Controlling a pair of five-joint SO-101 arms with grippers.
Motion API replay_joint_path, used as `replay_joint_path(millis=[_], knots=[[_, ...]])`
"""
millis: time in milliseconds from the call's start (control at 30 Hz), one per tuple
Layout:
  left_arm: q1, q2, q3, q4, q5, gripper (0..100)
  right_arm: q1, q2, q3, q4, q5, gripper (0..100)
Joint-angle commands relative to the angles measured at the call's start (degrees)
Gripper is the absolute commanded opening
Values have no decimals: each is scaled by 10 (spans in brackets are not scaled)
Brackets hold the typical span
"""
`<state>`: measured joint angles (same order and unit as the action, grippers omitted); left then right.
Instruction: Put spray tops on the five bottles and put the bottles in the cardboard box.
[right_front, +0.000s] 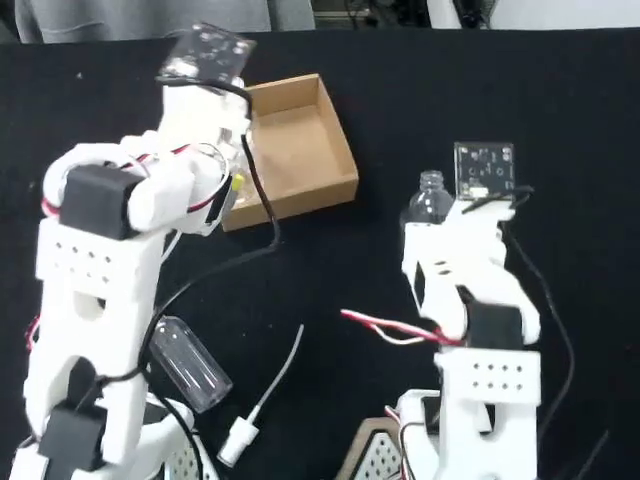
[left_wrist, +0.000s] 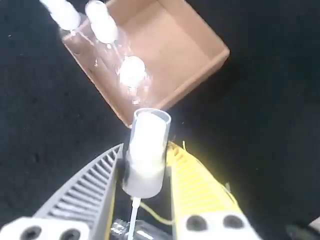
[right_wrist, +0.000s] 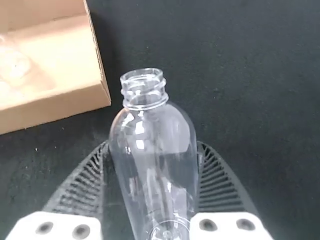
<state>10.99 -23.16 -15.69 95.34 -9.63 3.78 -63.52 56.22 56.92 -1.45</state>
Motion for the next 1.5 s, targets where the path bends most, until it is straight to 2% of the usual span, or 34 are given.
replay_joint_path(millis=[0,367,633,833,1067,1300,1467], knots=[[-1,-52,-9,-12,69,28,-20,-65,10,-17,-7,64],[-2,-132,20,-48,184,28,-112,-157,63,-17,-7,64],[-21,-240,180,-164,231,28,-139,-187,90,-24,-6,64],[-69,-330,316,-265,272,28,-142,-212,151,-98,-6,64],[-90,-398,440,-370,337,28,-143,-247,202,-150,-6,64],[-90,-474,530,-425,369,28,-144,-259,233,-189,-6,64],[-90,-535,586,-454,382,28,-182,-259,257,-214,-6,64]])
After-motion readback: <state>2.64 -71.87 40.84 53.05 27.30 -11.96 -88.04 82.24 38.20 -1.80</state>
